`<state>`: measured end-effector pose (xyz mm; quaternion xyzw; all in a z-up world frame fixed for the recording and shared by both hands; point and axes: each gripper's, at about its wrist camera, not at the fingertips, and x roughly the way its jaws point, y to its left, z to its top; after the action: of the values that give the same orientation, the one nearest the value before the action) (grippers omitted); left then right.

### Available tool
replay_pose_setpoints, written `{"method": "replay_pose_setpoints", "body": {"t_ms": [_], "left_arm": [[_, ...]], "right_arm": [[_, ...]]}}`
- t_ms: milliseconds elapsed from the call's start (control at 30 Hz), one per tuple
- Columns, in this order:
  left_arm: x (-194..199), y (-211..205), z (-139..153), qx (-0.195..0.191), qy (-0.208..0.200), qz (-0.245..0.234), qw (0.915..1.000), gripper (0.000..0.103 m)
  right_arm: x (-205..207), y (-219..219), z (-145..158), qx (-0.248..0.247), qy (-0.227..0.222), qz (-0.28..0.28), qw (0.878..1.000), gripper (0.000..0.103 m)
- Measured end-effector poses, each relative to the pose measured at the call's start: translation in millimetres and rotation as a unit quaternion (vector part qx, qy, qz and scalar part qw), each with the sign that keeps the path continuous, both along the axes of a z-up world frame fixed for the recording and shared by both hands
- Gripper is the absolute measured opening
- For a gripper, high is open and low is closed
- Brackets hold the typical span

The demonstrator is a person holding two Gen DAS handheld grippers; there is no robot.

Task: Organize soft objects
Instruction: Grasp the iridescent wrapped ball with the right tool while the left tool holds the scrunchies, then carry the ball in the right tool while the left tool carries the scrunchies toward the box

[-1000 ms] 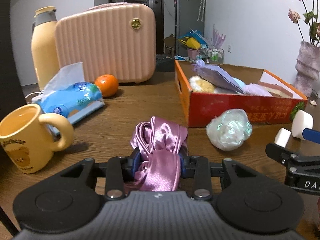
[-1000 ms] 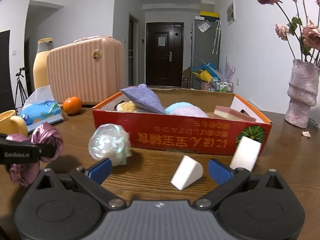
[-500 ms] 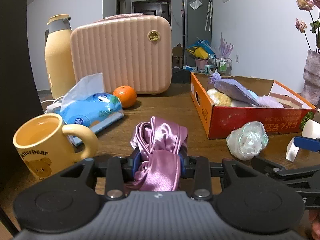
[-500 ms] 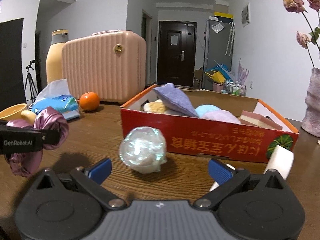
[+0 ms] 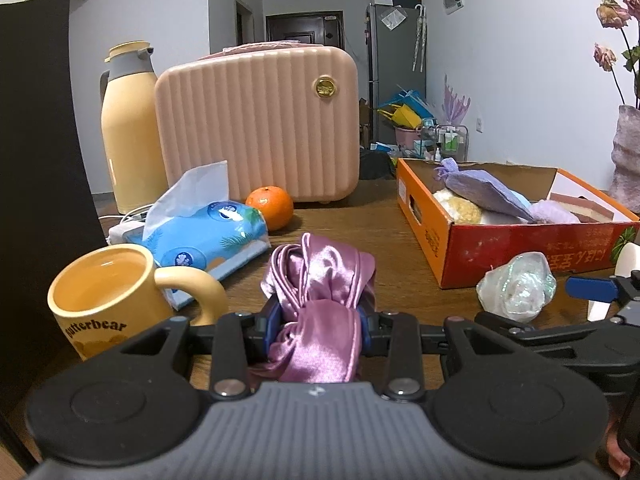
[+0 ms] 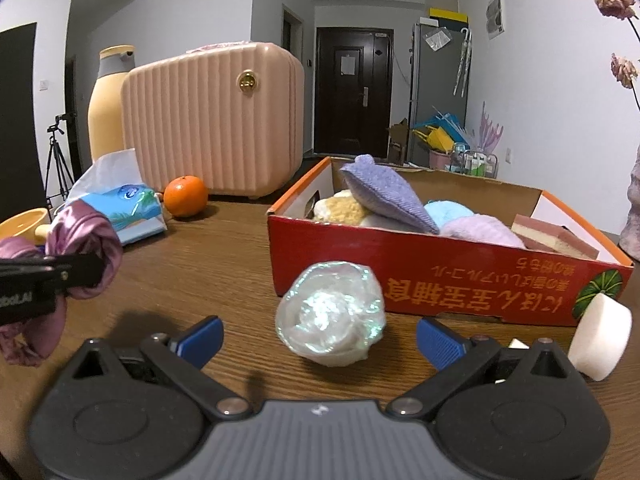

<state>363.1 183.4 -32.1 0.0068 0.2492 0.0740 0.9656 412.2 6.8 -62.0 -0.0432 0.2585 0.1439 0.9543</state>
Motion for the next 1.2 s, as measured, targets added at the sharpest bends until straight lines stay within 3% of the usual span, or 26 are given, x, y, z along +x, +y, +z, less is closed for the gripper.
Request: {"method": "replay_pose_setpoints", "body": {"t_ms": [267, 467, 600, 700, 767, 1200], "left_arm": [[2, 13, -1, 0.001, 0.0, 0.009, 1.0, 0.036], [5, 19, -3, 0.0, 0.004, 0.018, 0.9998, 0.036], [6, 19, -4, 0.0, 0.007, 0.018, 0.9998, 0.036], [7, 19, -4, 0.001, 0.007, 0.018, 0.9998, 0.036], [7, 19, -5, 0.001, 0.008, 0.019, 0.9998, 0.036], [5, 20, -4, -0.001, -0.003, 0.026, 0.9996, 0.036]], "right_arm": [[21, 11, -5, 0.003, 0.024, -0.018, 1.0, 0.101], [35, 14, -10, 0.007, 0.048, -0.023, 0.999, 0.092], [42, 15, -13, 0.008, 0.062, -0.022, 0.998, 0.077], [43, 15, -14, 0.01, 0.068, -0.02, 0.997, 0.054], [42, 15, -13, 0.015, 0.064, -0.016, 0.998, 0.045], [34, 8, -7, 0.032, 0.041, -0.01, 0.999, 0.041]]}}
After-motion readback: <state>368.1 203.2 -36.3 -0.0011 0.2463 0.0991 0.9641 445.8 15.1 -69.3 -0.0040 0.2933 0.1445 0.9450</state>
